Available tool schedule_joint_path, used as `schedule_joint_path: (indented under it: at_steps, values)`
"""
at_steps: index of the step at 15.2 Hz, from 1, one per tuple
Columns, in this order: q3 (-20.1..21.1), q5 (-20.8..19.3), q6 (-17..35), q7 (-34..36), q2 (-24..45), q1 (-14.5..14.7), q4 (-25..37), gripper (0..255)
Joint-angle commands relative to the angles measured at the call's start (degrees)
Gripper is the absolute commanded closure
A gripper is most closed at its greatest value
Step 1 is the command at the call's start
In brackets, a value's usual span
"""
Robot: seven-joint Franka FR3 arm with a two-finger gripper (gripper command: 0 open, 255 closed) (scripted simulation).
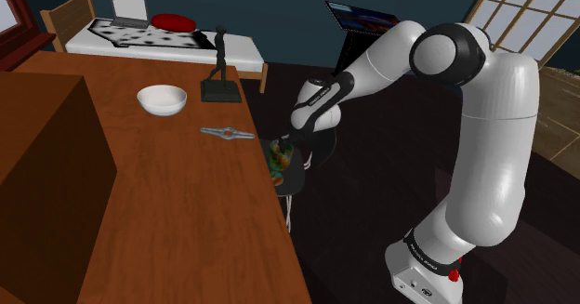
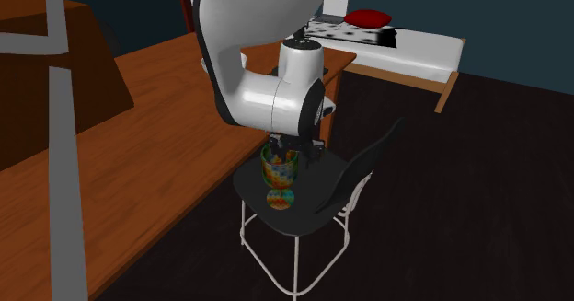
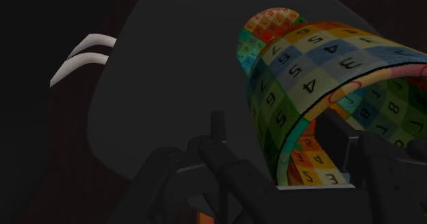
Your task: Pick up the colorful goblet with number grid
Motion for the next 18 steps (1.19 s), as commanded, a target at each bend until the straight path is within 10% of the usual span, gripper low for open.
schedule_joint_path:
  at_steps: [1, 18]
  values:
    - [0.0, 0.0, 0.1, 0.0, 0.1, 0.0, 0.0, 255]
    - [-0.6, -0.6, -5.2, 0.6, -6.1, 0.4, -0.9, 255]
